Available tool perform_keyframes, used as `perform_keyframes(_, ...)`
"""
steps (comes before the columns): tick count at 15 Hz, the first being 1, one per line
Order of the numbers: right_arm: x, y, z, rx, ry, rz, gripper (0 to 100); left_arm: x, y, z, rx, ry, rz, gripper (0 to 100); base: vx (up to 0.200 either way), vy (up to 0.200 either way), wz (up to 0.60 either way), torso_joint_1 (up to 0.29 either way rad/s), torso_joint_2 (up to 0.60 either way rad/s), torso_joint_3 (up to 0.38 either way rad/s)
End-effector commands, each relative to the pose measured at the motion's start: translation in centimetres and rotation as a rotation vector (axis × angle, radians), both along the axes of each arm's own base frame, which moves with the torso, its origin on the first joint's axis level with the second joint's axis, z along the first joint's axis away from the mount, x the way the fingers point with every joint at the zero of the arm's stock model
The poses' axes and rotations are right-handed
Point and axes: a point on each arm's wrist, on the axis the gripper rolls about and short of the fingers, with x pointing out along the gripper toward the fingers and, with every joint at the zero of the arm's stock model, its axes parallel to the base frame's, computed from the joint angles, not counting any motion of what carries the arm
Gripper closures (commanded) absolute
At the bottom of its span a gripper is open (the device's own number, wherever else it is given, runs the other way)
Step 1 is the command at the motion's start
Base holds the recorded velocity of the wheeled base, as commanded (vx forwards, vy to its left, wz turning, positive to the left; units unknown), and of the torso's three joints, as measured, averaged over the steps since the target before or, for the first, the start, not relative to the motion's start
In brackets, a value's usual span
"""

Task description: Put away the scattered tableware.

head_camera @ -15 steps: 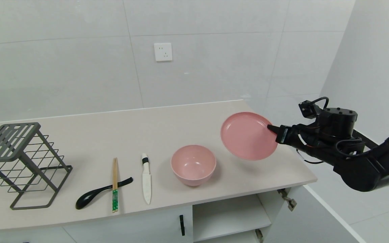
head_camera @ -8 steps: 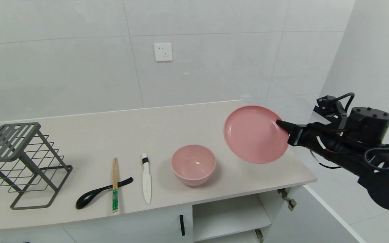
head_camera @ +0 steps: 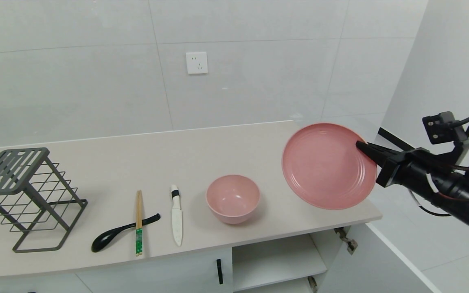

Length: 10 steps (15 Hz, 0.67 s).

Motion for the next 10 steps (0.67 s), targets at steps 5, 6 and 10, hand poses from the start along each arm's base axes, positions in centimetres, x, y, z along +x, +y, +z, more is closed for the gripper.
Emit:
perform_keyframes(5, -4.6, -0.5, 1.7, -0.032, -0.098, 0.03, 100, 8.6, -0.8, 5.4, -0.081, 0.488, -0.273, 0, 0.0, 0.0, 0.0, 0.0, 0.0, 0.0)
perform_keyframes(6, -4.9, -0.7, 1.6, -0.033, -0.095, 0.027, 100, 10.0, -0.9, 5.7, -0.071, 0.5, -0.277, 0, 0.0, 0.0, 0.0, 0.0, 0.0, 0.0)
perform_keyframes(10, -6.1, -1.0, 0.8, -0.042, -0.069, 0.025, 100, 14.4, -2.1, 6.1, -0.023, 0.587, -0.347, 0, 0.0, 0.0, 0.0, 0.0, 0.0, 0.0)
